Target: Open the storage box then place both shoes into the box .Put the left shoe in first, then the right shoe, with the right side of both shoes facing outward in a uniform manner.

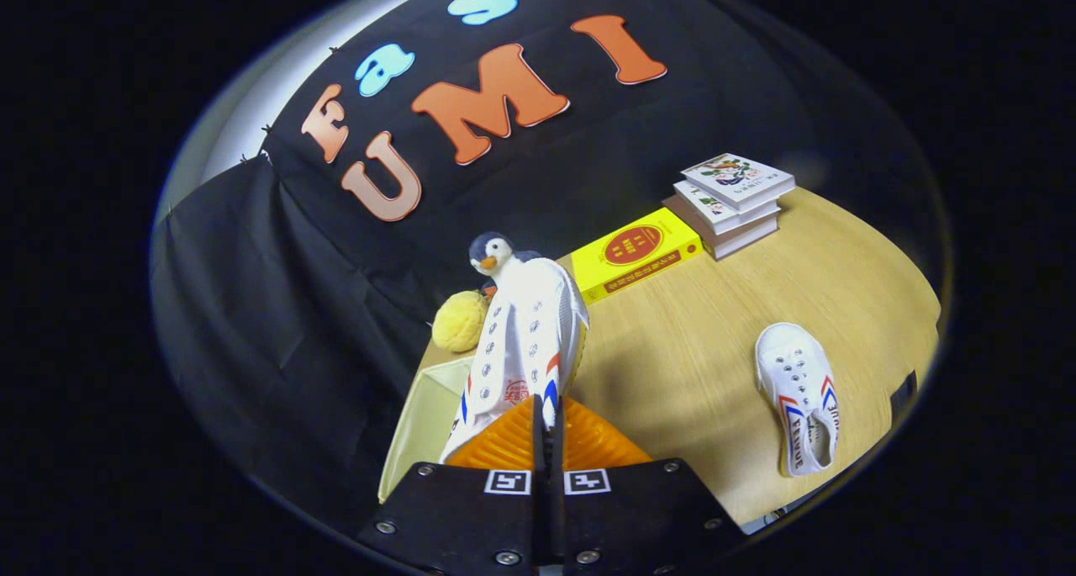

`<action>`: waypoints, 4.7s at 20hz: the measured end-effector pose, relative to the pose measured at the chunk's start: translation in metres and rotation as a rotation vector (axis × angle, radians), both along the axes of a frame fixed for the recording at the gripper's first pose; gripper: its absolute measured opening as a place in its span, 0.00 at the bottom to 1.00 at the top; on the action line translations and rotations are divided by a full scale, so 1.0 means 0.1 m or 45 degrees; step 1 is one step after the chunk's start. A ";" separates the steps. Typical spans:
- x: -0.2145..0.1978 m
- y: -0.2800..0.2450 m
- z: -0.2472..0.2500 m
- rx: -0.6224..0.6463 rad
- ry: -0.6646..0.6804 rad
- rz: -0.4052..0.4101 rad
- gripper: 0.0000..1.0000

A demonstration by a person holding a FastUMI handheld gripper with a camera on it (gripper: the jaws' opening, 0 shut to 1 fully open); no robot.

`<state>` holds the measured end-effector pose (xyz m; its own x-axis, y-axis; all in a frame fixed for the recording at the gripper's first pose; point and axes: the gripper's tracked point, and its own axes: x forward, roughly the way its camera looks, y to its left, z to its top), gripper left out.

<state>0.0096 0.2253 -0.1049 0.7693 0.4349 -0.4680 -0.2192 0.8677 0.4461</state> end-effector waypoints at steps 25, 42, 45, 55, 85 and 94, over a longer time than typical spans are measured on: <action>-0.41 1.78 -0.99 -0.132 0.251 0.048 0.10; -0.10 0.38 -0.18 -0.183 0.005 -0.031 0.99; 0.00 -0.10 -0.23 -0.203 0.021 -0.083 0.99; 0.21 -1.60 -0.56 -0.324 0.088 -0.215 0.99; 0.13 -2.65 -2.03 -0.427 0.426 -0.242 0.10; 0.10 -2.28 -1.44 -0.382 0.267 -0.318 0.00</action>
